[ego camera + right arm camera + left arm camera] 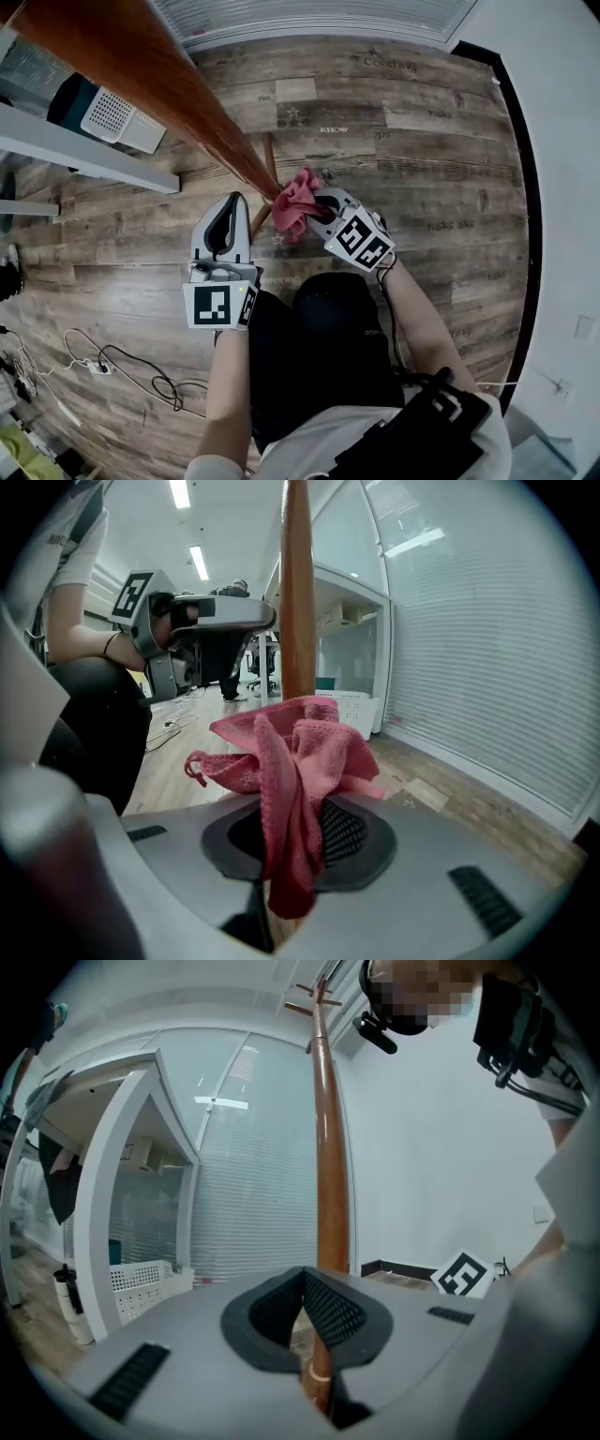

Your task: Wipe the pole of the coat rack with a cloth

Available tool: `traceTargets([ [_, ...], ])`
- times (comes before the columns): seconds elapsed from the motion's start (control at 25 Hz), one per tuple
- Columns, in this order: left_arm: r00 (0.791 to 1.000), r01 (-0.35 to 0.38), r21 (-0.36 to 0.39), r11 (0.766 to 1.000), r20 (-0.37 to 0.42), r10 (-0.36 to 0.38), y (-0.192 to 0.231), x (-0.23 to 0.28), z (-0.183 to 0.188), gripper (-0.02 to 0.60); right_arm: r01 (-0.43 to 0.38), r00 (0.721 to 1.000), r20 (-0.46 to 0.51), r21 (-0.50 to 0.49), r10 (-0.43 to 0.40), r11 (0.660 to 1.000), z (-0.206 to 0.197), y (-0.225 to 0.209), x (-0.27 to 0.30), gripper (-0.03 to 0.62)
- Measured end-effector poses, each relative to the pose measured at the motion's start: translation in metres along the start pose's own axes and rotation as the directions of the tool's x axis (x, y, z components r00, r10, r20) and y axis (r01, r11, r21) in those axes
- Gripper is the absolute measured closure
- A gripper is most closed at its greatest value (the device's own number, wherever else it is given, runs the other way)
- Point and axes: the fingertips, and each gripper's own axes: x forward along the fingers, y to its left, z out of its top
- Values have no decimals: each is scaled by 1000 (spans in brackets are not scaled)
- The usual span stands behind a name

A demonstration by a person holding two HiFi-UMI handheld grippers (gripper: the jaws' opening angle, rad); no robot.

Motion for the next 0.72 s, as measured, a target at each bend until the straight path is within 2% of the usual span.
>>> traceTargets([
  [0.48,1000,-22,-14,1000,3,22,4,-2,1,568,-1,997,-78,22,2,1000,-29,0,5,499],
  [0.72,999,-44,-42,998,3,45,9,-3,-1,568,7,994,-113,88,3,996,-56,-2,0,499],
])
